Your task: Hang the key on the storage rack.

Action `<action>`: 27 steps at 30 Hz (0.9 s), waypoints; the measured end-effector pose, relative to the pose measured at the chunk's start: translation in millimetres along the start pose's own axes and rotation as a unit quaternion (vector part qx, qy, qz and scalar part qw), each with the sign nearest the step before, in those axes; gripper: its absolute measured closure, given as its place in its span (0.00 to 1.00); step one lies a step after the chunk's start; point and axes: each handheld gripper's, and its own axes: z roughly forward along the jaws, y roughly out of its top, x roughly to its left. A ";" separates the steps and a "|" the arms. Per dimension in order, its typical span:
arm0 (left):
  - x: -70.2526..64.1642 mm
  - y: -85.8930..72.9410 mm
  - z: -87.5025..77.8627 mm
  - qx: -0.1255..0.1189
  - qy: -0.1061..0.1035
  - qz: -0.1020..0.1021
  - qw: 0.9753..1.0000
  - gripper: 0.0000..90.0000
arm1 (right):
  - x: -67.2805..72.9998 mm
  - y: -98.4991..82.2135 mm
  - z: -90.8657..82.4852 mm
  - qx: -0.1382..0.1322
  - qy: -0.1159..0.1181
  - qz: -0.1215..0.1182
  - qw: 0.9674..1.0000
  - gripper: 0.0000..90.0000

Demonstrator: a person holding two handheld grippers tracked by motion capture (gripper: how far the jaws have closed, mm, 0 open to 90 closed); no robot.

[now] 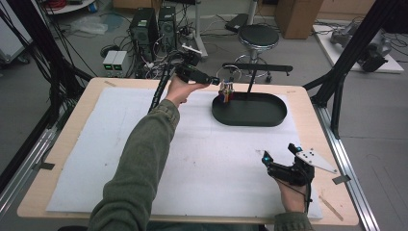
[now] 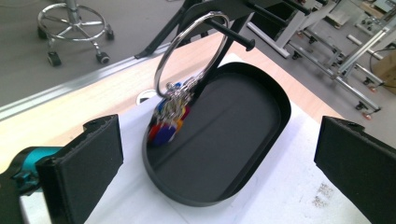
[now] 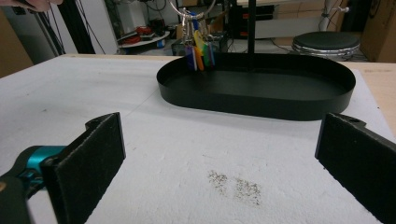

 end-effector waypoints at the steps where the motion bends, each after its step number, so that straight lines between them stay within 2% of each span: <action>1: -1.0 -1.4 -2.3 0.001 0.003 0.003 1.000 0.02 | 0.0 0.0 0.2 0.000 0.000 -0.001 1.000 0.01; 6: -6.4 -14.3 -11.2 0.011 0.015 0.024 1.000 0.02 | 1.0 0.2 0.9 0.001 0.001 -0.002 1.000 0.01; 11: -9.0 -22.1 -20.5 0.003 0.021 0.028 0.999 0.02 | 2.3 0.5 0.6 0.001 0.001 -0.003 1.000 0.01; 15: -10.2 -28.4 -26.4 0.011 0.037 0.038 0.999 0.02 | 2.1 0.4 1.0 0.001 0.001 -0.006 1.000 0.01; 21: -13.2 -44.2 -32.1 0.019 0.031 0.038 0.999 0.02 | 1.6 0.4 1.1 0.000 -0.002 -0.006 1.000 0.01; 27: -15.6 -52.8 -46.6 0.019 0.040 0.042 0.998 0.02 | 2.2 0.4 0.2 -0.001 -0.004 -0.005 1.000 0.01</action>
